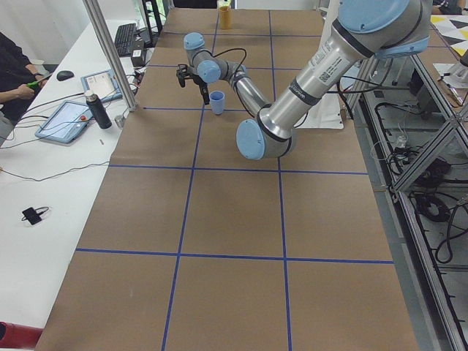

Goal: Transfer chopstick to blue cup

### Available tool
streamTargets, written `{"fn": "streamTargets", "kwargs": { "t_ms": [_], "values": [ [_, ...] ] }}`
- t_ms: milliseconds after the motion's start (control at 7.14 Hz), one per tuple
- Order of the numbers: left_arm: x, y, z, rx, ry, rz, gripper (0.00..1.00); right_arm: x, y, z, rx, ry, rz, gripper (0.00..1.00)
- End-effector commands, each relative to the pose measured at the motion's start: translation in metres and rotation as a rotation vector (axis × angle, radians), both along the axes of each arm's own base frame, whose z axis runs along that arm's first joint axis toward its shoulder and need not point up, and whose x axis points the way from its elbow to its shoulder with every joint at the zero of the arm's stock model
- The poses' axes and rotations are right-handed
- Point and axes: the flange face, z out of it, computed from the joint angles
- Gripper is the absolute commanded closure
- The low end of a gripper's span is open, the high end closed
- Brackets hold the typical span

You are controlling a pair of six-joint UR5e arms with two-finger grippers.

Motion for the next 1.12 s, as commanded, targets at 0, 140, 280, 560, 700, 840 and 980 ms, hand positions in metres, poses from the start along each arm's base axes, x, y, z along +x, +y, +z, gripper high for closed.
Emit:
{"fn": "streamTargets", "kwargs": {
  "t_ms": [0, 140, 280, 560, 700, 840, 980],
  "values": [
    [-0.017, -0.001, 0.006, 0.015, -0.005, -0.004, 0.02, 0.05, -0.005, 0.031, -0.127, -0.048, 0.093, 0.0],
    [-0.02, -0.002, 0.004, 0.017, -0.001, -0.008, 0.02, 0.062, -0.024, 0.034, -0.221, -0.102, 0.124, 0.0],
    [-0.025, -0.003, 0.005, 0.018, -0.002, -0.015, 0.02, 0.062, -0.036, 0.038, -0.283, -0.14, 0.14, 0.0],
    [-0.044, -0.008, 0.02, 0.007, -0.018, -0.038, 0.02, 0.051, -0.039, 0.066, -0.411, -0.241, 0.19, 0.0],
    [-0.049, -0.011, 0.021, 0.007, -0.019, -0.044, 0.02, 0.044, -0.039, 0.07, -0.452, -0.261, 0.208, 0.0],
    [-0.053, -0.014, 0.021, 0.008, -0.019, -0.052, 0.02, 0.038, -0.033, 0.083, -0.479, -0.257, 0.201, 0.0],
    [-0.054, -0.015, 0.024, 0.007, -0.025, -0.051, 0.02, 0.036, -0.031, 0.089, -0.492, -0.257, 0.2, 0.0]
  ]
}}
